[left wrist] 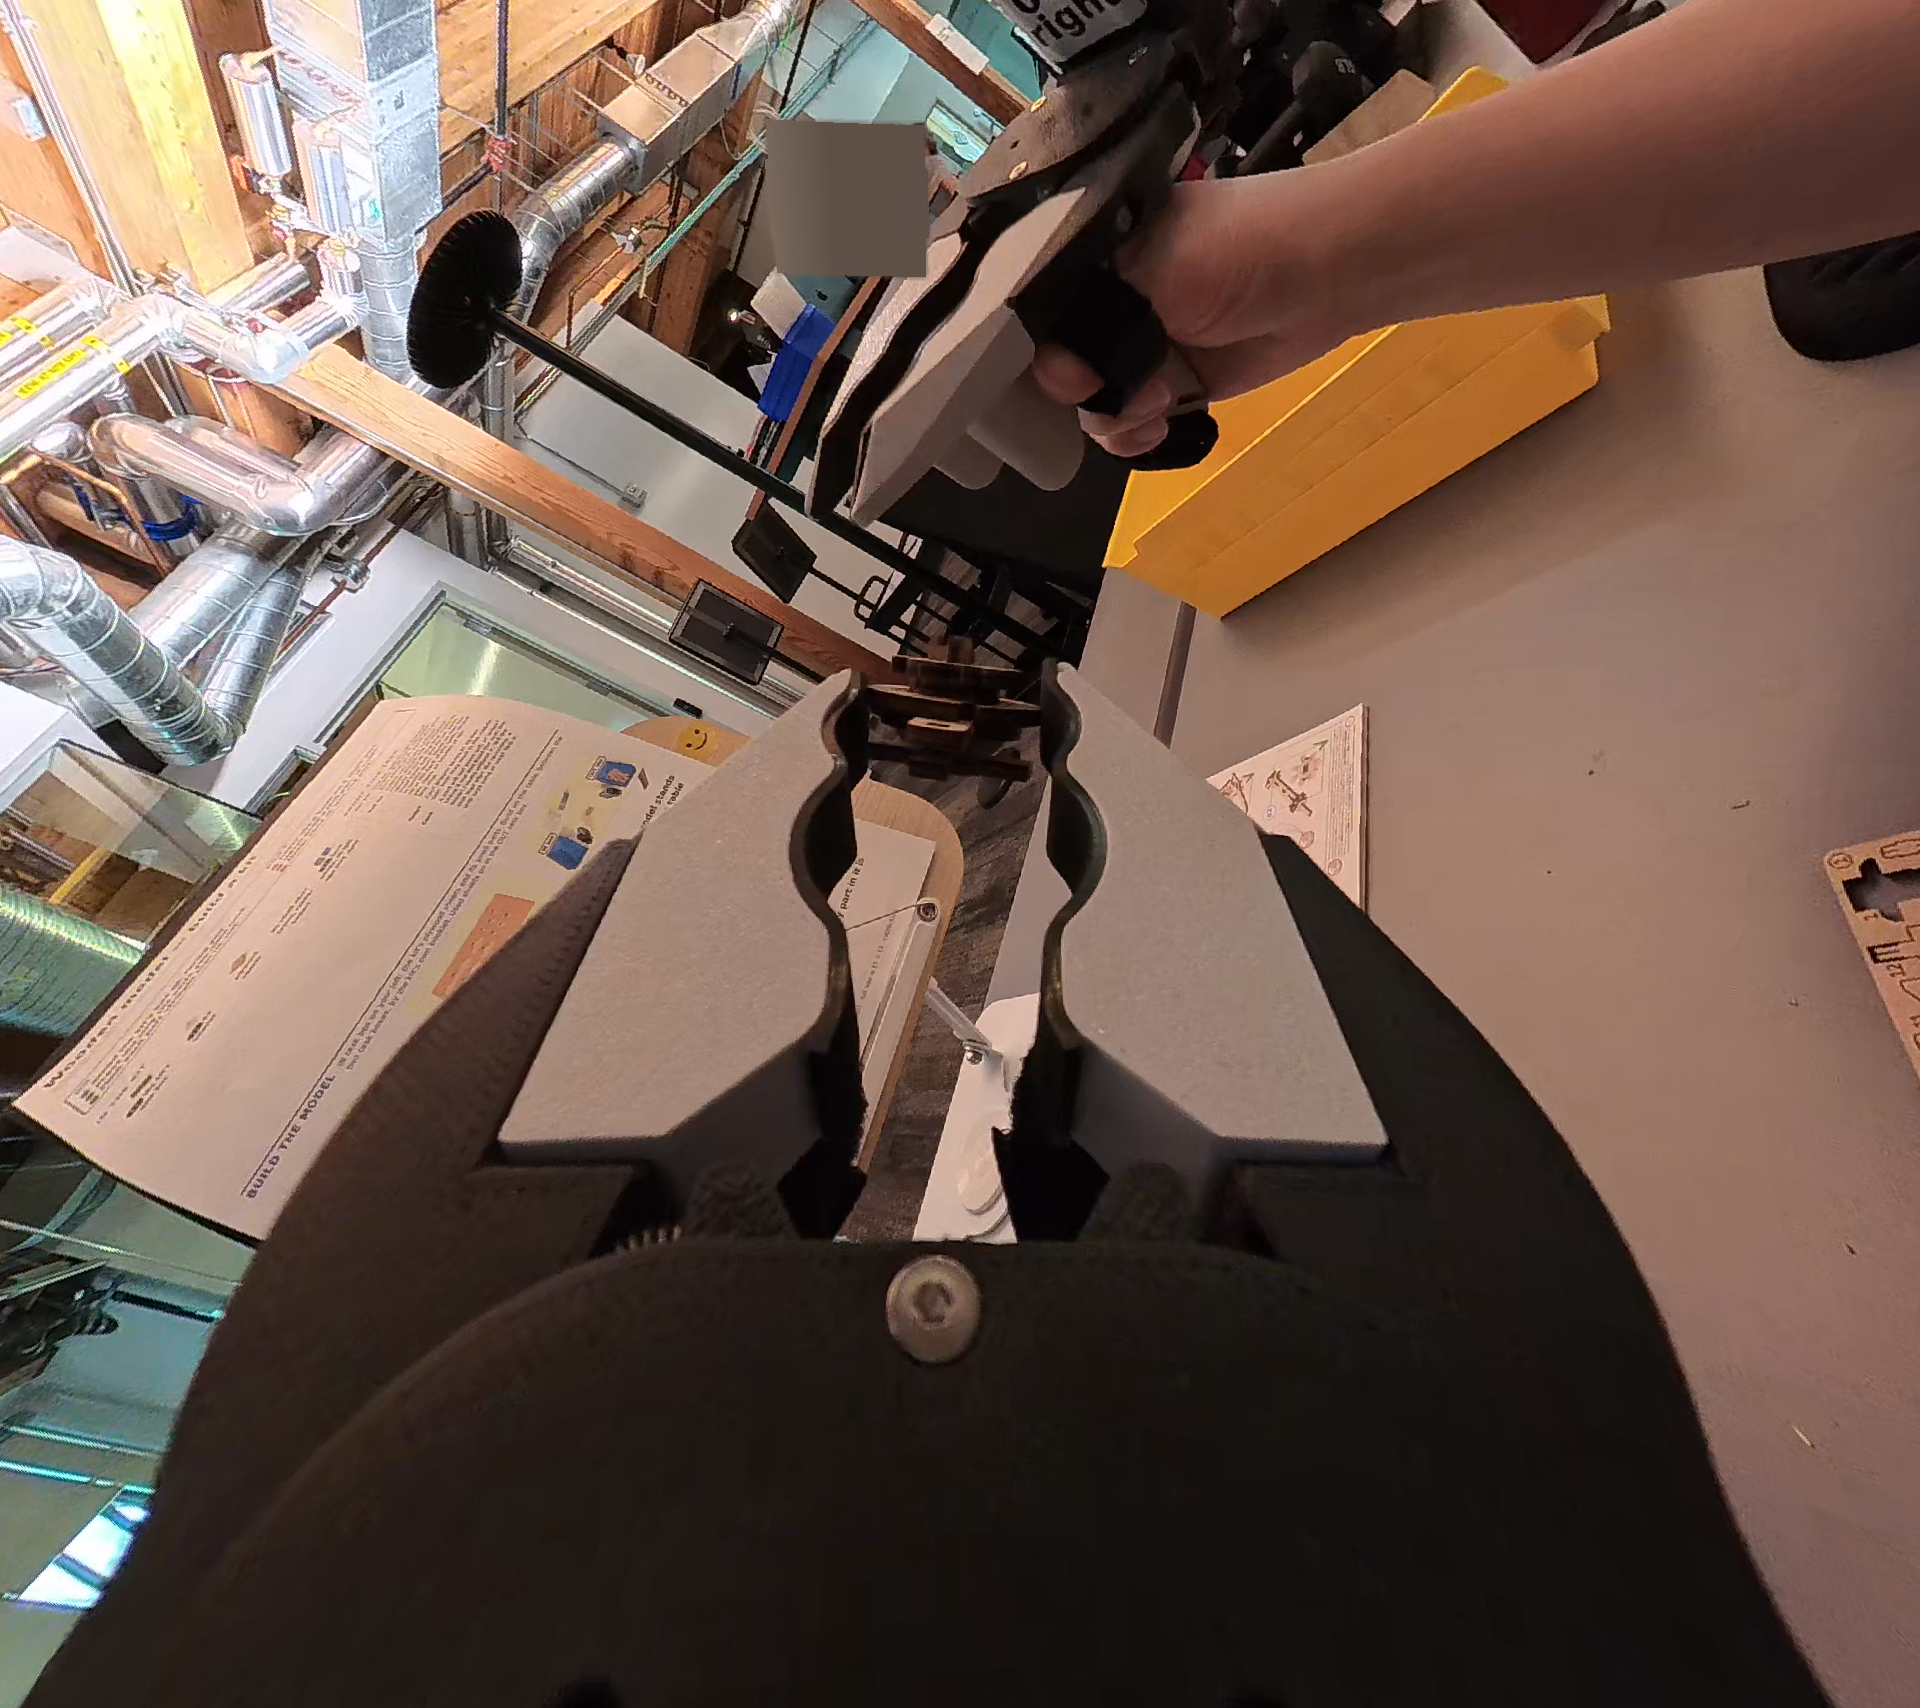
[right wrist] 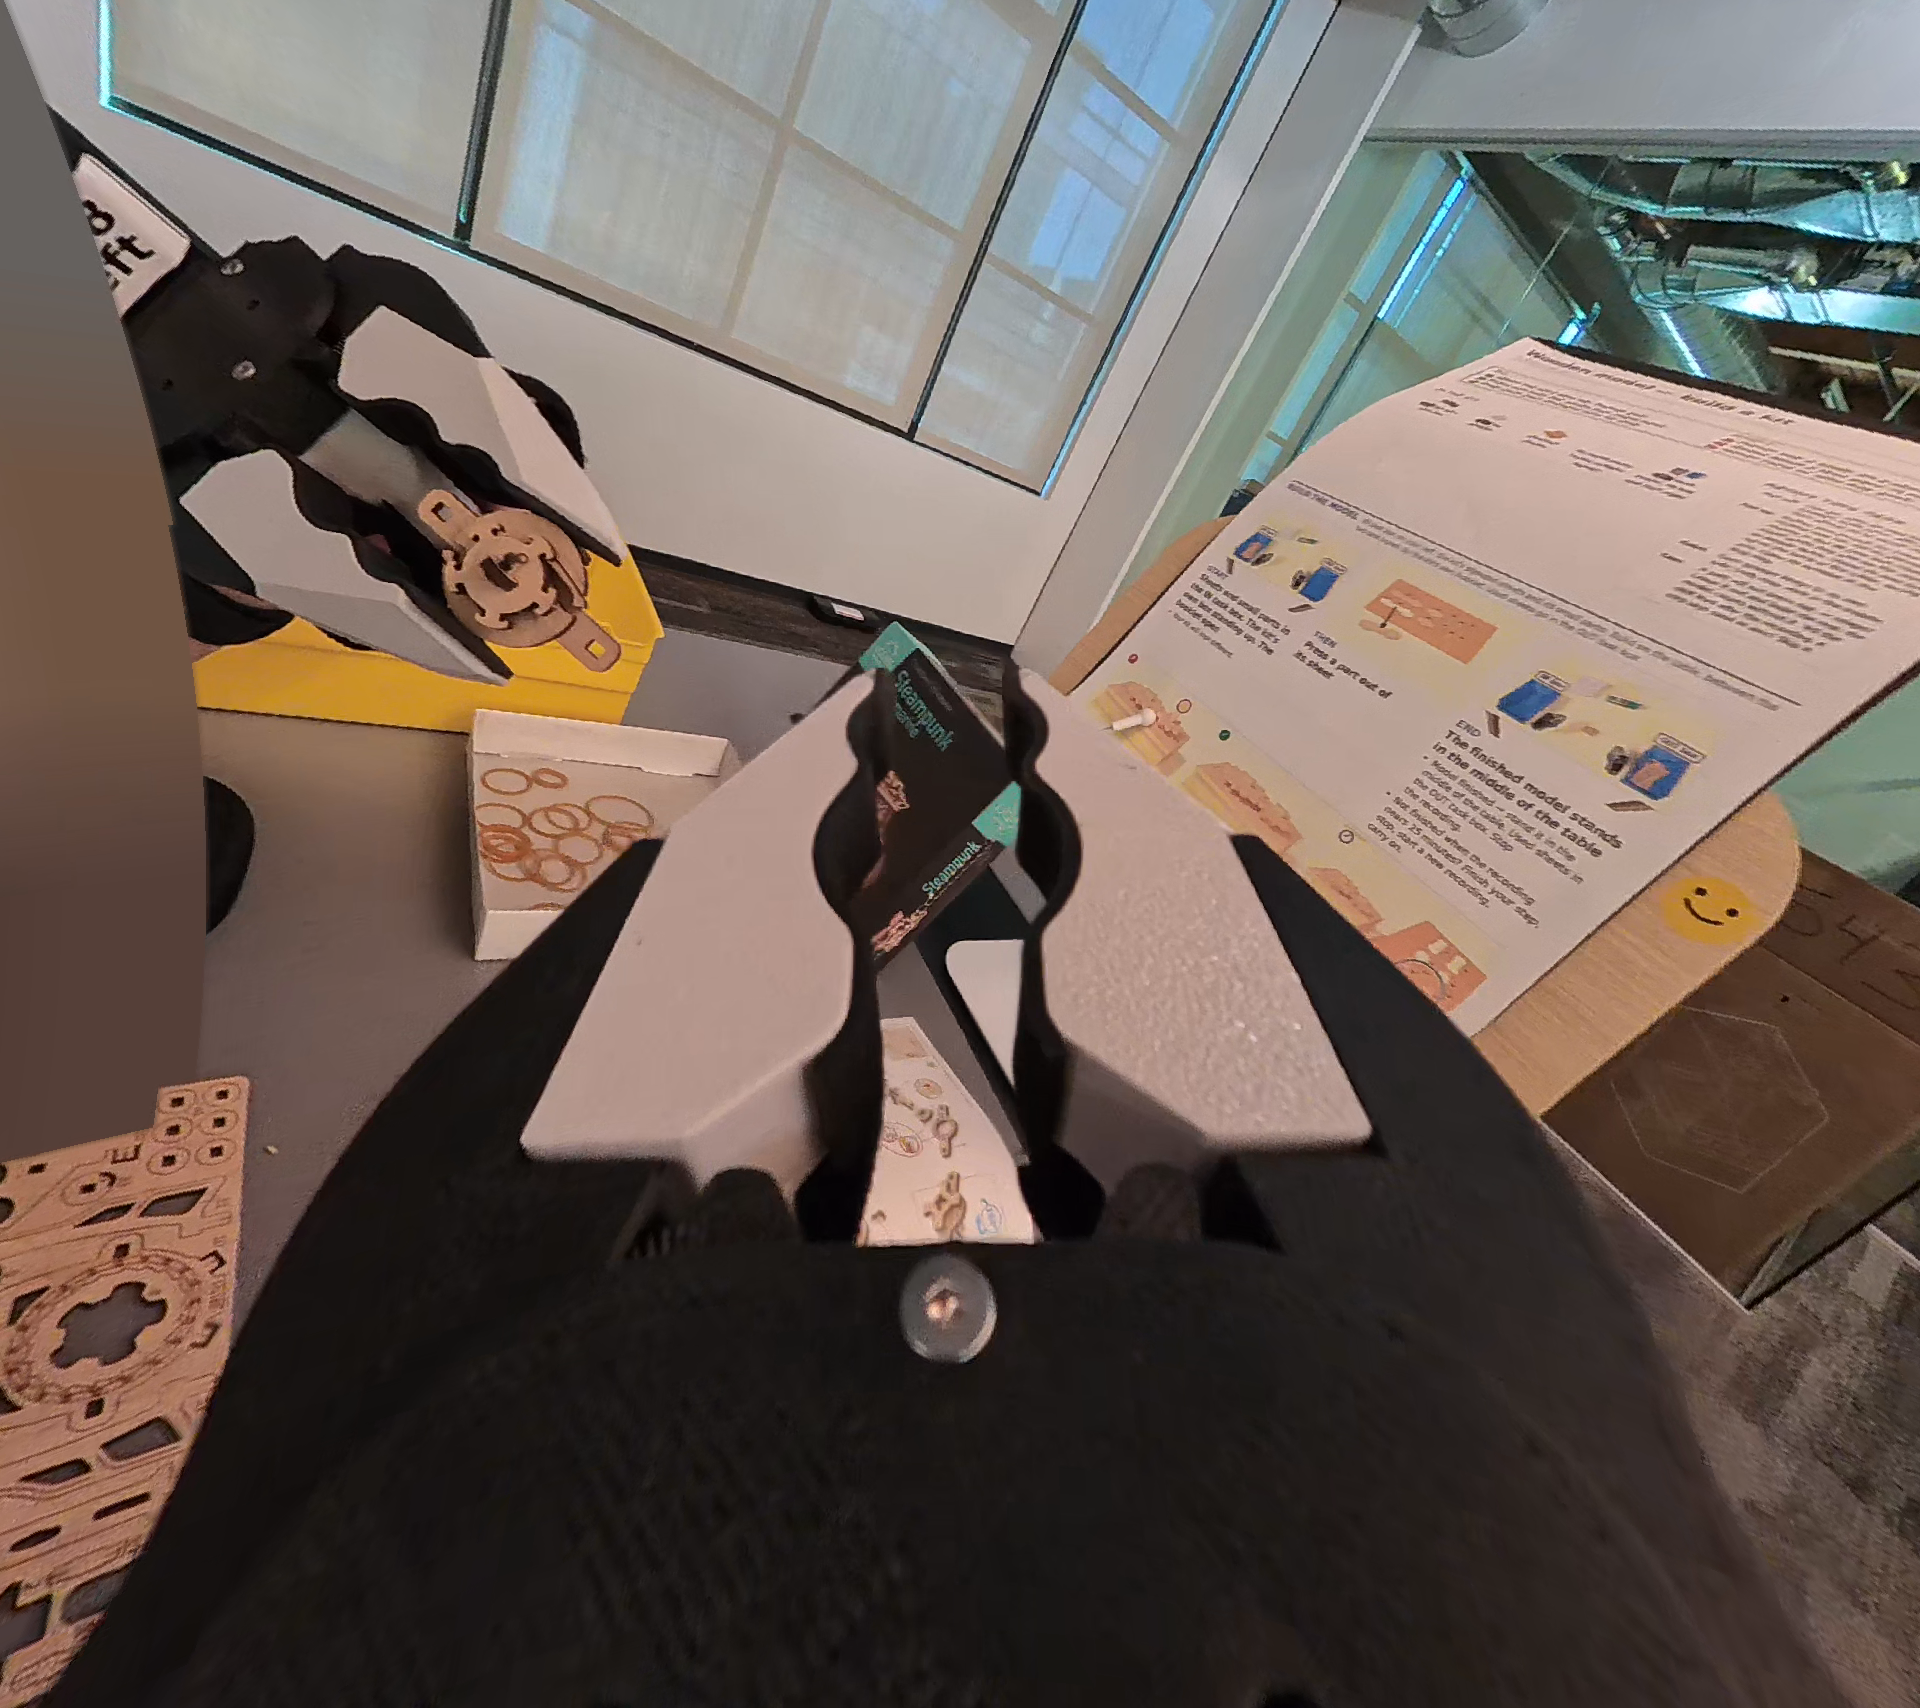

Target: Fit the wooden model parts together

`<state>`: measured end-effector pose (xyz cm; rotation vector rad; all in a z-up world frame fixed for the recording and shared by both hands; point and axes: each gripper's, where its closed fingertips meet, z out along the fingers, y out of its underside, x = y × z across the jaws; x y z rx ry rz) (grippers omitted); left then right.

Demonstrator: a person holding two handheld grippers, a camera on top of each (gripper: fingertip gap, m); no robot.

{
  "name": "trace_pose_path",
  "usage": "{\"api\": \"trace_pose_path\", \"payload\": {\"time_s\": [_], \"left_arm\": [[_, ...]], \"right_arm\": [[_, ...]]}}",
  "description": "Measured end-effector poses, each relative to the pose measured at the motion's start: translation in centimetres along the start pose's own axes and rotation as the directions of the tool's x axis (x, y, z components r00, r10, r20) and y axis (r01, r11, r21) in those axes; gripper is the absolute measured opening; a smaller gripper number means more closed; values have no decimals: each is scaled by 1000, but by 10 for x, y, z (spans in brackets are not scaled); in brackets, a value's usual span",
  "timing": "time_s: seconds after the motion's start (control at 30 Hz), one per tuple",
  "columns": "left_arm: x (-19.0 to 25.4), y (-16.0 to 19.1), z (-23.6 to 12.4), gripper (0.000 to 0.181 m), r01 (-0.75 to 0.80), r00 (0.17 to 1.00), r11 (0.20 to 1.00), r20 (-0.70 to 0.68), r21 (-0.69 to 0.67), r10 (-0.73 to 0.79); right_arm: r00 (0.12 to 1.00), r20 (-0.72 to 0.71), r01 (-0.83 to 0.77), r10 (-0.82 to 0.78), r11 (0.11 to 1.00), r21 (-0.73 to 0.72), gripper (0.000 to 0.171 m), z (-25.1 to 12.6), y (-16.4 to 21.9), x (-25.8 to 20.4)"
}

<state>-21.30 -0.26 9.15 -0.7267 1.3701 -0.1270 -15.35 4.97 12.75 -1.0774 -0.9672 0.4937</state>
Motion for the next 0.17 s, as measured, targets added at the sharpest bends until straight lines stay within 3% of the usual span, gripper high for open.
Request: {"api": "trace_pose_path", "payload": {"time_s": [0.03, 0.17], "left_arm": [[0, 0, 0, 30, -1, 1000, 1000, 1, 0, 1], [-1, -3, -1, 30, 1, 1000, 1000, 4, 8, -1]], "right_arm": [[1000, -11, 0, 0, 1000, -4, 19, 0, 1, 2], [998, -56, -39, 38, 999, -22, 16, -1, 5, 11]]}}
